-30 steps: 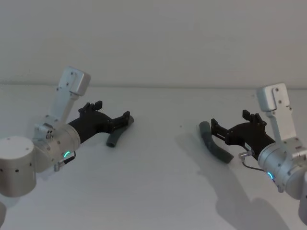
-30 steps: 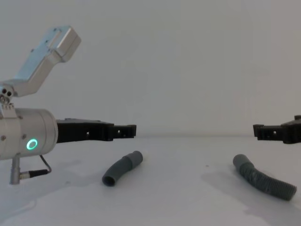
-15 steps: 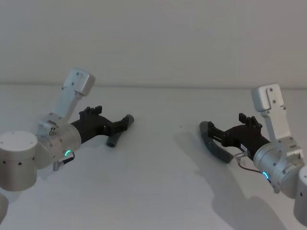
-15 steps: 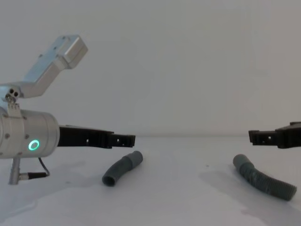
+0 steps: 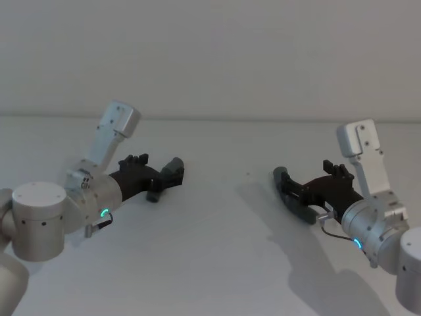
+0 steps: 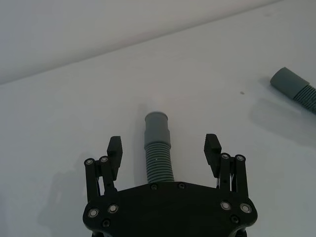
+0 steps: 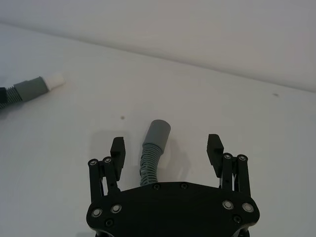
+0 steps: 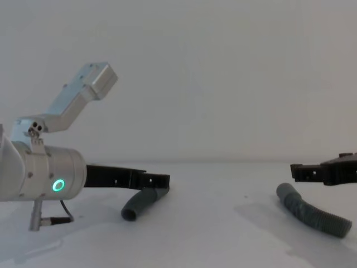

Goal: Use both hands to pick up one end of the pipe from the table, align the ends, and insert them.

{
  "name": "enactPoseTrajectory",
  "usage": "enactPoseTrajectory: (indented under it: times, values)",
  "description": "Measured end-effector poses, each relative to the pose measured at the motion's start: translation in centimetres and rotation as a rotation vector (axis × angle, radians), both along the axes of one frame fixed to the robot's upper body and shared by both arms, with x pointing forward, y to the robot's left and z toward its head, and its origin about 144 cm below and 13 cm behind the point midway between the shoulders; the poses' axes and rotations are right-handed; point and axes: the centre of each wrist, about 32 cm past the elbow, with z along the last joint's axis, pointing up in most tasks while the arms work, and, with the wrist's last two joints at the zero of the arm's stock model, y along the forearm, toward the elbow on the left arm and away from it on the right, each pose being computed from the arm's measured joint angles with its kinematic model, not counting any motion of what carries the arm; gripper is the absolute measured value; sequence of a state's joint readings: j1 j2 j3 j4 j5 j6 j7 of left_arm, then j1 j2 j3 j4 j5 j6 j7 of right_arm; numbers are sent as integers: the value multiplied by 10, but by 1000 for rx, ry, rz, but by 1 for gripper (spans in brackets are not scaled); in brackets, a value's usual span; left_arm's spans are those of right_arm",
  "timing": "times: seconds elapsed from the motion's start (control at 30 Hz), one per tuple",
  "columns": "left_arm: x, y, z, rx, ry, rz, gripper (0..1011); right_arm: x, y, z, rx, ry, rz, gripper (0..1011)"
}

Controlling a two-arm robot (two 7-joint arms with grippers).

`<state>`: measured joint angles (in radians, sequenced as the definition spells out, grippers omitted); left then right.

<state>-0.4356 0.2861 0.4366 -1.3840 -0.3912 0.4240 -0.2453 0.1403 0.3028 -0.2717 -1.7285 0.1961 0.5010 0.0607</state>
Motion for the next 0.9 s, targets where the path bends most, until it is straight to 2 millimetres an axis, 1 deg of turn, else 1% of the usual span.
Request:
enactPoseTrajectory:
  times: [0.27,0.9]
  values:
    - [7,-3,-5,20,28,-8,1001,2,3,-4,-9,4,-2,1002]
    - [22,-7,-7,68,66,-30,1001,10,11,-11,-30,24,12,1002]
